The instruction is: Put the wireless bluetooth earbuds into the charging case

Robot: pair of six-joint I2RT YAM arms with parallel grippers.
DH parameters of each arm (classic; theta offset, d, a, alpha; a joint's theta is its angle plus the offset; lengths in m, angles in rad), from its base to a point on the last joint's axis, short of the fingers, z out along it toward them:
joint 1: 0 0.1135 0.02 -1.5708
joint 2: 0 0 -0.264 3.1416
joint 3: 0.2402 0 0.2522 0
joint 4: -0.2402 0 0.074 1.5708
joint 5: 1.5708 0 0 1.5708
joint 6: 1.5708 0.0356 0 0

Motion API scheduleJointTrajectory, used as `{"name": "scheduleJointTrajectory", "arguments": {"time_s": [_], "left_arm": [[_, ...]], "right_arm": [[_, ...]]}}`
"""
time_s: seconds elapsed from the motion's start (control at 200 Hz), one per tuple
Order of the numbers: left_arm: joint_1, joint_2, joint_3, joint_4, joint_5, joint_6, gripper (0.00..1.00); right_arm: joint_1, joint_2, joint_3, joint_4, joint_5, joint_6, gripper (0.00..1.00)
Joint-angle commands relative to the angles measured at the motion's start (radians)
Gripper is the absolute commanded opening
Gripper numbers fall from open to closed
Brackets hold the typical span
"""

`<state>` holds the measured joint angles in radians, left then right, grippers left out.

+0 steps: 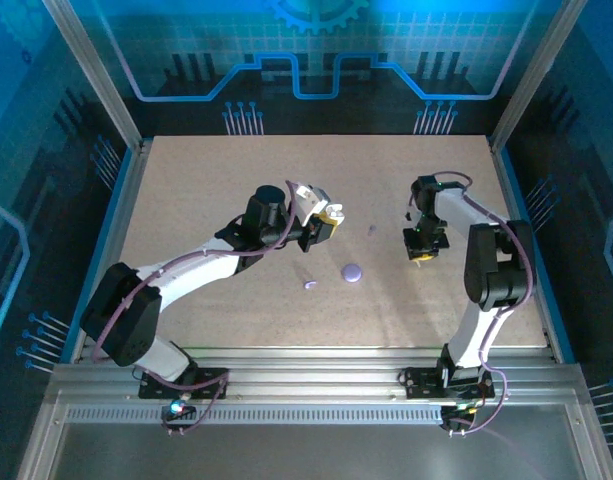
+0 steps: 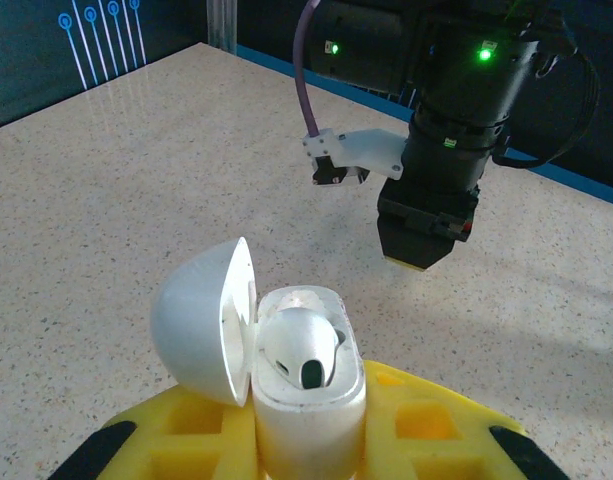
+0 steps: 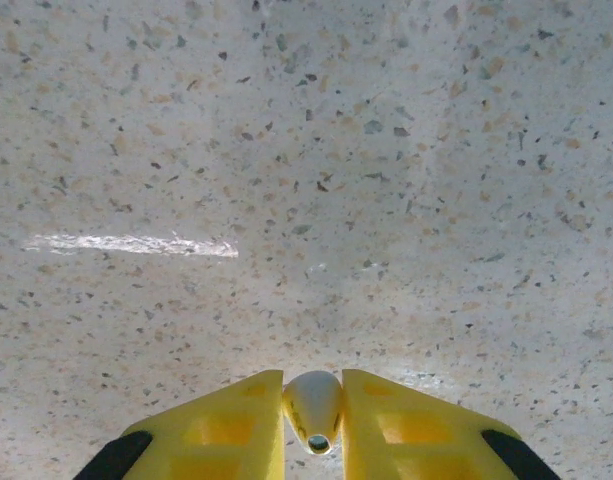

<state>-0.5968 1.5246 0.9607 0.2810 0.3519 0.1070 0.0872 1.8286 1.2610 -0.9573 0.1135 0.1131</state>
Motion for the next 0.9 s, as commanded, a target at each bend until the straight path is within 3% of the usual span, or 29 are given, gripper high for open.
{"name": "scheduleJointTrajectory", "arguments": {"time_s": [0.0, 0.895], "left_arm": [[-0.004, 0.009, 0.03, 0.004, 0.03, 0.0, 0.2], [-0.011, 0.067, 0.042, 0.038, 0.053, -0.017, 0.2]], "right_arm": [[0.016, -0.053, -0.023, 0.012, -0.035, 0.036, 0.19], [0.026, -0.315, -0.141, 0.137, -0.14, 0.173, 0.18]]}}
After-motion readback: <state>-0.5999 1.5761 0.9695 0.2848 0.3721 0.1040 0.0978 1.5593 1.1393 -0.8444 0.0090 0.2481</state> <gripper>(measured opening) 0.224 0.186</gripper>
